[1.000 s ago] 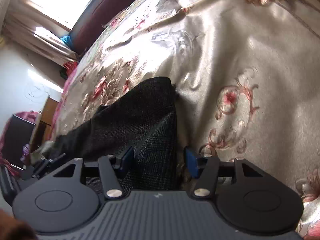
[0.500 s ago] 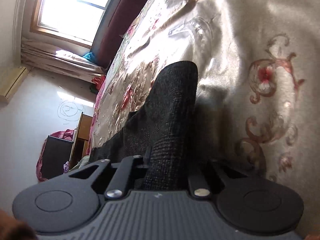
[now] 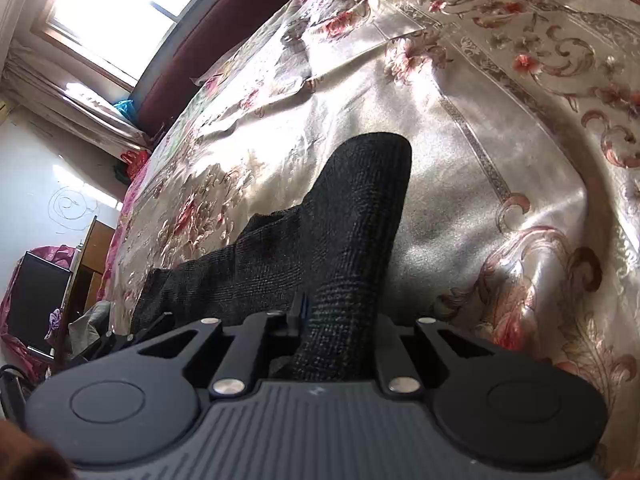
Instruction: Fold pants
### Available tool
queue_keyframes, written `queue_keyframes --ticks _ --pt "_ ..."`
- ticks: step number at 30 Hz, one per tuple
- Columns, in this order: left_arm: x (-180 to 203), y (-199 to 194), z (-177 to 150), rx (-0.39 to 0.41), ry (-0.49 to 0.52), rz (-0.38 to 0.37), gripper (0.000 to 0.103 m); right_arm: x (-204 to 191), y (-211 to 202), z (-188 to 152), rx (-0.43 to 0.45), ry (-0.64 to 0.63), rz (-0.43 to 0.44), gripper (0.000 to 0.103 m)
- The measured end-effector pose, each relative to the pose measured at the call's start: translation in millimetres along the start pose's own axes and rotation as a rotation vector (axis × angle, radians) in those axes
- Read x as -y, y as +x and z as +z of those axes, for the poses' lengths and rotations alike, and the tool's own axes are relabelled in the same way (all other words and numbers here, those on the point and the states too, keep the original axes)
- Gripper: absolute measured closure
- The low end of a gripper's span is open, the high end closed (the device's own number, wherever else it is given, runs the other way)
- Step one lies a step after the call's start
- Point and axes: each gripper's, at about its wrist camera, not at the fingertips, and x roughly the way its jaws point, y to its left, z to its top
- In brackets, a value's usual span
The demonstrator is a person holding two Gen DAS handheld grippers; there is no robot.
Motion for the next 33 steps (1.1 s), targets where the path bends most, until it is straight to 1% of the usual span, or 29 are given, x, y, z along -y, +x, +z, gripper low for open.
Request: queue_keyframes --ticks 1,2,3,4,6,7,8,11,13,14,16,18,20,21,23,26,28,30,31,32,33 --pt "2.8 7.4 -2.0 0.0 -0.001 0.012 0.052 -0.3 -4.9 -1.0 0.005 0.004 -0.002 0.092" --pt "8.1 15.4 -6.0 -0.019 0.005 0.008 0.052 -3.6 -7.7 -0.2 0.011 0.009 -0.002 0.092" --pt "15.4 24.9 -10.1 -0.054 0.019 -0.002 0.055 -8.1 -10.4 0.1 0.012 0.009 0.0 0.091" --pt "24.7 30.5 -14.6 -0.056 0.05 0.013 0.056 -15.3 -11.8 0.1 0.007 0.003 -0.001 0.091" --pt "42.3 29.7 -21.3 -0.018 0.135 0.069 0.06 -37.2 -11.2 3.3 0.01 -0.045 -0.043 0.091" --pt "45.5 25.3 -23.0 -0.003 0.148 0.077 0.06 -47.4 -11.4 5.0 0.011 -0.062 -0.053 0.091" --pt "44.1 20.6 -24.3 0.008 0.135 0.07 0.06 -57.8 -14.5 6.8 0.014 -0.073 -0.053 0.091" --pt "31.5 9.7 -29.4 0.025 0.038 0.009 0.059 -95.7 -12.1 12.5 0.012 -0.124 -0.069 0.091" --pt "28.8 6.1 -34.6 0.037 0.033 0.002 0.059 -127.3 -0.9 12.6 -0.002 -0.192 -0.093 0.091" --pt "24.3 2.8 -36.9 0.041 0.015 -0.012 0.059 -142.5 5.8 11.9 -0.011 -0.221 -0.102 0.091" --pt "8.9 -6.6 -42.0 0.05 -0.053 -0.035 0.056 -173.6 24.4 9.5 -0.038 -0.272 -0.112 0.09" --pt "-10.6 -17.0 -50.9 0.049 -0.114 -0.03 0.056 -202.1 46.2 3.4 -0.063 -0.32 -0.131 0.089" --pt "-28.5 -28.6 -62.3 0.057 -0.151 -0.014 0.056 -228.6 73.5 -8.6 -0.103 -0.365 -0.139 0.089" --pt "-36.9 -34.5 -67.8 0.058 -0.17 -0.021 0.056 -238.4 86.1 -14.2 -0.126 -0.377 -0.141 0.089" --pt "-49.9 -46.3 -79.5 0.061 -0.191 -0.02 0.056 -259.1 115.7 -28.5 -0.173 -0.4 -0.158 0.089" --pt "-62.6 -60.4 -99.5 0.069 -0.204 0.008 0.056 -285.3 150.9 -46.5 -0.193 -0.447 -0.206 0.088" --pt "-70.7 -56.7 -109.5 0.063 -0.247 0.006 0.056 -293.1 170.7 -51.4 -0.193 -0.401 -0.239 0.083" --pt "-79.0 -53.8 -120.5 0.06 -0.323 -0.01 0.056 -301.6 190.1 -57.7 -0.207 -0.391 -0.294 0.077" --pt "-82.7 -55.1 -124.8 0.057 -0.341 -0.023 0.056 -307.1 198.3 -63.2 -0.208 -0.393 -0.318 0.07" --pt "-87.3 -60.8 -132.0 0.064 -0.341 -0.037 0.056 -311.1 204.2 -67.1 -0.217 -0.399 -0.328 0.057" --pt "-90.4 -64.8 -136.9 0.076 -0.332 -0.037 0.055 -316.2 208.0 -70.3 -0.218 -0.419 -0.327 0.052"
